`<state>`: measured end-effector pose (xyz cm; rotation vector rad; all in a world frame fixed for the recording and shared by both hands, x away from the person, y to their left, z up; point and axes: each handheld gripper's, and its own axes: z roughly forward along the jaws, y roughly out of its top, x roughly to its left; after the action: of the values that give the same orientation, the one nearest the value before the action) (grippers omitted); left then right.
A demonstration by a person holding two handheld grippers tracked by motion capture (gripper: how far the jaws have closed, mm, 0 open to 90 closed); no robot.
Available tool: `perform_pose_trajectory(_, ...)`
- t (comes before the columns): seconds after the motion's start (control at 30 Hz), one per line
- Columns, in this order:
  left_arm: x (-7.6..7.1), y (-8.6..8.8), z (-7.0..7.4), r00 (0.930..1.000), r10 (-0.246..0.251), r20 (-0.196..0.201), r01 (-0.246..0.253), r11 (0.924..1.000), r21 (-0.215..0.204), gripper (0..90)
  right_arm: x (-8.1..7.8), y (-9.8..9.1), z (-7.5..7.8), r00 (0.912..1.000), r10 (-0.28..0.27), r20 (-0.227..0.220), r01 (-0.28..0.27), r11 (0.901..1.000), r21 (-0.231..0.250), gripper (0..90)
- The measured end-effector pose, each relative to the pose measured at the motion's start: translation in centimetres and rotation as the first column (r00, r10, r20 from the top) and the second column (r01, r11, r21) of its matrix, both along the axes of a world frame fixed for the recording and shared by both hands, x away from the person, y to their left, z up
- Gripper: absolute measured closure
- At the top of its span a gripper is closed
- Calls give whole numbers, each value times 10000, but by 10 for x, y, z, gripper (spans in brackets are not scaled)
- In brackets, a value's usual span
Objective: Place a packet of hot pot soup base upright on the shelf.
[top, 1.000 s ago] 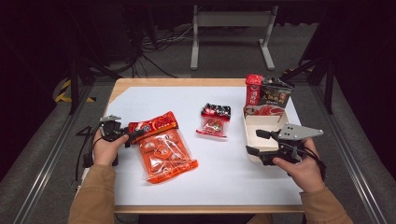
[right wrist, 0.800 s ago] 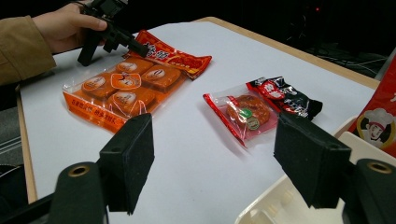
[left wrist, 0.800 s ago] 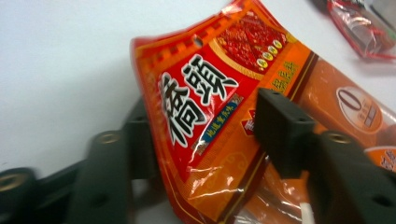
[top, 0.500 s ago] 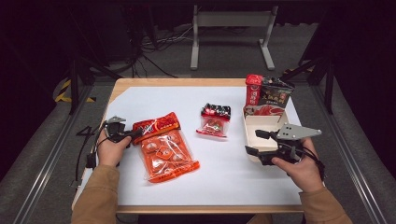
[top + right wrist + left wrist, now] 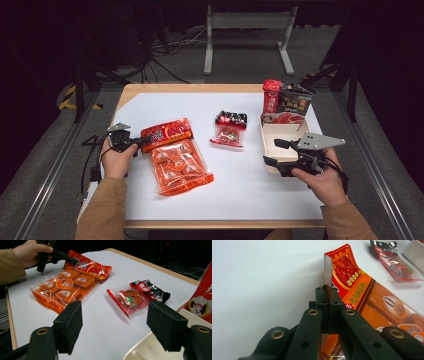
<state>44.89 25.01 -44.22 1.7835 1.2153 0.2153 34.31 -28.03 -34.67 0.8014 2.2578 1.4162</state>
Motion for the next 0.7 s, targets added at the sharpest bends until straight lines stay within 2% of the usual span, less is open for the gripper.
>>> perform_pose_trajectory(0.2, -4, 1, 11, 9996, -170, 215, 168, 9998, 59, 900, -1, 0, 1, 10000, -20, 20, 20, 10000, 5, 300)
perform_pose_trajectory(0.3, -9, 3, 19, 9989, -192, 437, 215, 9984, -520, 900, -1, 0, 1, 10000, -17, -6, 17, 10000, 25, 301)
perform_pose_trajectory(0.33, -10, 4, 21, 9986, -222, 477, 250, 9979, -591, 900, 0, -1, 1, 10000, -33, -11, 33, 10000, 25, 303)
perform_pose_trajectory(0.4, -14, 2, 30, 9972, -293, 685, 331, 9979, -561, 900, 0, -1, 1, 10000, -52, -28, 53, 10000, 56, 303)
perform_pose_trajectory(0.43, -14, 2, 30, 9972, -293, 685, 331, 9979, -561, 900, 0, -1, 1, 10000, -52, -28, 53, 10000, 56, 303)
perform_pose_trajectory(0.6, -22, -1, 48, 9913, -434, 1245, 513, 9968, -606, 900, -1, -1, 2, 10000, -55, -6, 55, 9999, 99, 310)
perform_pose_trajectory(0.7, -26, -2, 54, 9890, -450, 1409, 552, 9961, -693, 900, -2, -1, 3, 10000, -42, -20, 42, 9999, 133, 312)
